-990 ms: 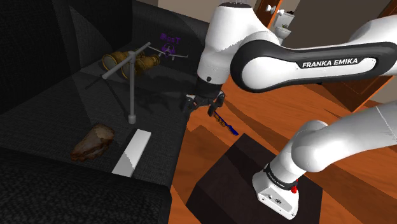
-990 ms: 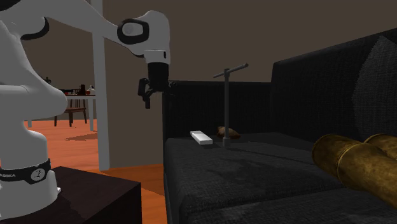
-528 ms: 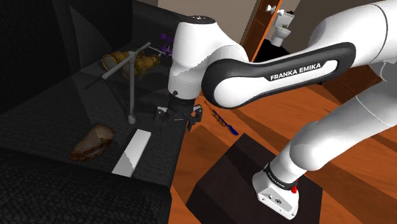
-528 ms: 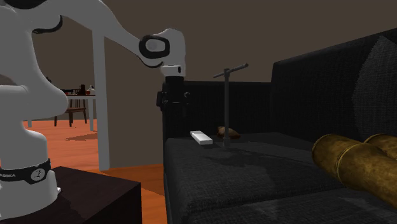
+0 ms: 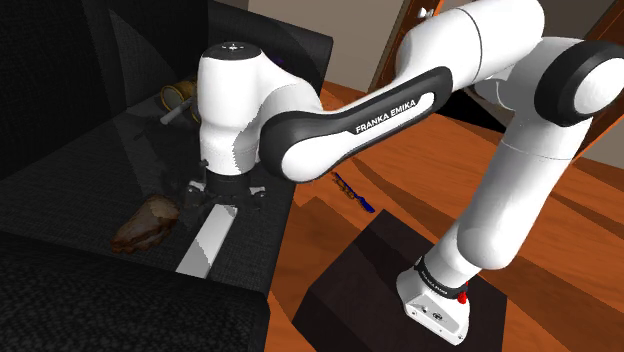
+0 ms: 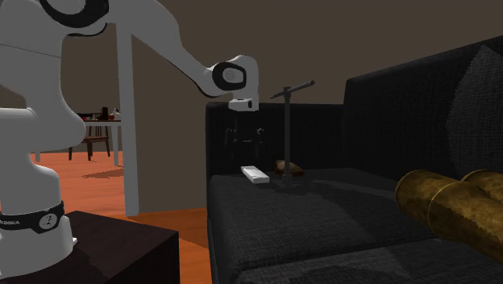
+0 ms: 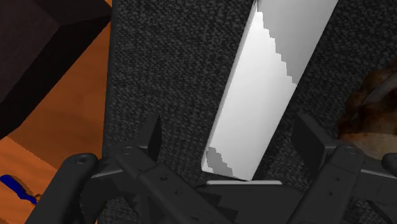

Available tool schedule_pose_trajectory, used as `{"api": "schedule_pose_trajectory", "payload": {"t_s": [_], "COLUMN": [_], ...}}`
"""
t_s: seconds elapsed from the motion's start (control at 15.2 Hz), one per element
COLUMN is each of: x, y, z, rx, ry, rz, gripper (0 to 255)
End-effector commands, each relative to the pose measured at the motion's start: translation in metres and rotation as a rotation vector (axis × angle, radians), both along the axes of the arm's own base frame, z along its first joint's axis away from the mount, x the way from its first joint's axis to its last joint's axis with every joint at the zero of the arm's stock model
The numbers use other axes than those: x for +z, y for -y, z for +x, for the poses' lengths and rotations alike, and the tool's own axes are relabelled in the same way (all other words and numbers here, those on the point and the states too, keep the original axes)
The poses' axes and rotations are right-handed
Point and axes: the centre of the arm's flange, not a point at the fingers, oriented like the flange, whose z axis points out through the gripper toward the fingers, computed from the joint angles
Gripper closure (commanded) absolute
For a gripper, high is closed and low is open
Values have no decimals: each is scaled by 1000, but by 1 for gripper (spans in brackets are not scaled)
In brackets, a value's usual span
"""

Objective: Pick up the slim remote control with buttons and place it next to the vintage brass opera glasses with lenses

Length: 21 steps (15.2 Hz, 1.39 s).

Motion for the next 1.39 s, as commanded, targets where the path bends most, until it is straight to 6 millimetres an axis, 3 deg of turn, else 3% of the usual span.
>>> {"api": "schedule_pose_trajectory", "payload": {"t_s": [0.0,0.07,0.59,1.06,1.12,1.32], "x": [-13,-17,-57,-57,-57,-57], "y": [-20,-28,-27,-27,-27,-27], "z": [14,20,20,20,20,20], "rx": [-51,-68,-68,-68,-68,-68], "ry": [1,1,1,0,0,0], "rz": [3,5,5,5,5,5], "gripper": [0,0,0,0,255,255]}}
